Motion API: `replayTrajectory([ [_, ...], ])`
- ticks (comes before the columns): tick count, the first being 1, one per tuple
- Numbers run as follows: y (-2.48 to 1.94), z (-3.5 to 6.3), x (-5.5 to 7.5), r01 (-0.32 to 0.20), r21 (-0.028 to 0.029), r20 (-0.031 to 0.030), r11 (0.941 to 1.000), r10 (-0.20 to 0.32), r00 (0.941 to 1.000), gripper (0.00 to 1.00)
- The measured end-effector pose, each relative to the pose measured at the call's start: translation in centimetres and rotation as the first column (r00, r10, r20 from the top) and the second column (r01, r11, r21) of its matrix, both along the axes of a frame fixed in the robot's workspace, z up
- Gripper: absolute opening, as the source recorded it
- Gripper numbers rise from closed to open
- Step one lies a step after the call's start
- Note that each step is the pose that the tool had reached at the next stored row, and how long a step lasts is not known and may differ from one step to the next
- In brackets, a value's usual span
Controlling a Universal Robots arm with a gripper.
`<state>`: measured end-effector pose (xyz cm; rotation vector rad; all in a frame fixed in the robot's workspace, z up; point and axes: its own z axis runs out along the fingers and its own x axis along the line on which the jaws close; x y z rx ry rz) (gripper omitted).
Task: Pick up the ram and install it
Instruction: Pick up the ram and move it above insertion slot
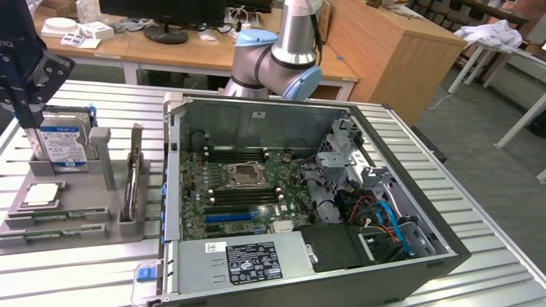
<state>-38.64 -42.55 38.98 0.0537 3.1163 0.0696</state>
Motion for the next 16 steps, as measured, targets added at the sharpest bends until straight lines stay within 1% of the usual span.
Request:
replayTrajectory([
  [7,0.00,0.00,0.00,0.000,0.0000,0.0000,1.0000,0.000,1.0000,0.11],
  [9,0.00,0.00,-0.01,-0.010,0.0000,-0.0003,1.0000,0.010,1.0000,0.11],
  [12,0.00,-0.02,0.00,-0.046,0.0001,-0.0009,0.9990,0.046,0.9990,0.11],
  [14,0.00,-0.02,0.00,-0.081,0.0001,-0.0012,0.9967,0.081,0.9967,0.11],
  [16,0.00,-0.03,0.00,-0.116,0.0001,-0.0012,0.9932,0.116,0.9932,0.11],
])
